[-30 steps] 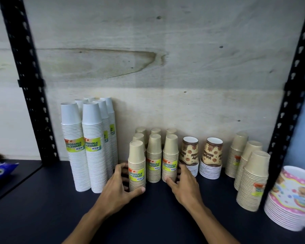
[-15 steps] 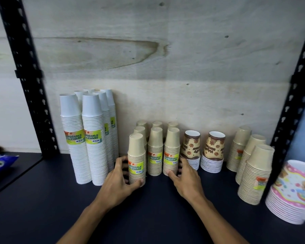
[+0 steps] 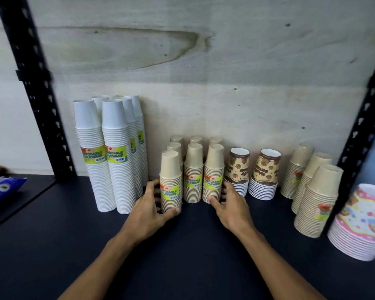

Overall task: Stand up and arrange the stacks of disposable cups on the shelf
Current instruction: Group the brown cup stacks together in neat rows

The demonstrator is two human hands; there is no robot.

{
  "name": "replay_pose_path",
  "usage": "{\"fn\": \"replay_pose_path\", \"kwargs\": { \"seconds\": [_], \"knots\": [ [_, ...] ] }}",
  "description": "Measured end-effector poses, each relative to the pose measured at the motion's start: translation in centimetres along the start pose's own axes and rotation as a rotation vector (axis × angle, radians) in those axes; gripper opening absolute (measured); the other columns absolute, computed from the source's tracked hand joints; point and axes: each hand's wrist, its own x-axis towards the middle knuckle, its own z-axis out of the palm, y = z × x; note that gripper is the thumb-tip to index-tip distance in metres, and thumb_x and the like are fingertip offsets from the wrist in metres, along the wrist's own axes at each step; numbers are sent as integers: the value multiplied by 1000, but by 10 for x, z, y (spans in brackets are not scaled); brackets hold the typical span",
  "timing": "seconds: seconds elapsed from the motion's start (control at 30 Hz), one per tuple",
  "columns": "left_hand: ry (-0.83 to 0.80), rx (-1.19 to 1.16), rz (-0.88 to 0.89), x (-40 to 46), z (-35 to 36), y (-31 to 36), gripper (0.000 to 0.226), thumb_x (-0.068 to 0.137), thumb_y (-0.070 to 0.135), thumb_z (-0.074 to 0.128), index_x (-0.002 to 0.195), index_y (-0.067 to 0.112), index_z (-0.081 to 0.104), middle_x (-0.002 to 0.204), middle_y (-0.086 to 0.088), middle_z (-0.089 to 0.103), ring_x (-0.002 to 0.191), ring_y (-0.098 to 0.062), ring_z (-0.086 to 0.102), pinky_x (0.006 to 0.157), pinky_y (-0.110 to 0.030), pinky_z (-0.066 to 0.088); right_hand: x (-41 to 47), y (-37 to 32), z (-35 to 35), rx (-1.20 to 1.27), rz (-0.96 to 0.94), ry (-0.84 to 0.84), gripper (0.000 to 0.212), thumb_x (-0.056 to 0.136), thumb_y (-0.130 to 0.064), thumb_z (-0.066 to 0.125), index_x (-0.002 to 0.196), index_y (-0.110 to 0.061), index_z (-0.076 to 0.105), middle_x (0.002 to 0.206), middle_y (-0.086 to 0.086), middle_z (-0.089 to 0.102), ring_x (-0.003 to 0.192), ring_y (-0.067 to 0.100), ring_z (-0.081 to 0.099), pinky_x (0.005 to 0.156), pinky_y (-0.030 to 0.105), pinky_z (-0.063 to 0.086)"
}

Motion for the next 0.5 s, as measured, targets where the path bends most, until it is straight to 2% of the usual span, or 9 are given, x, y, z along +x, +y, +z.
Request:
{"fn": "replay_pose_path", "kwargs": {
  "seconds": [0.17, 0.5],
  "knots": [
    [15, 5, -9, 0, 1, 2, 88, 70, 48, 83, 138, 28, 31, 112, 17, 61, 93, -3, 63, 78, -23, 56, 1, 0, 1, -9, 15, 9, 65, 84, -40, 74, 139, -23, 44, 129, -5, 64, 115, 14, 62, 97, 42, 53],
    [55, 22, -39, 0, 4, 3, 81, 68, 48, 84, 132, 26, 39, 115, 17, 60, 93, 1, 62, 74, -14, 51, 3, 2, 2, -18, 17, 8, 62, 85, -39, 73, 138, -23, 45, 129, -5, 64, 115, 14, 62, 97, 42, 54]
  ]
}}
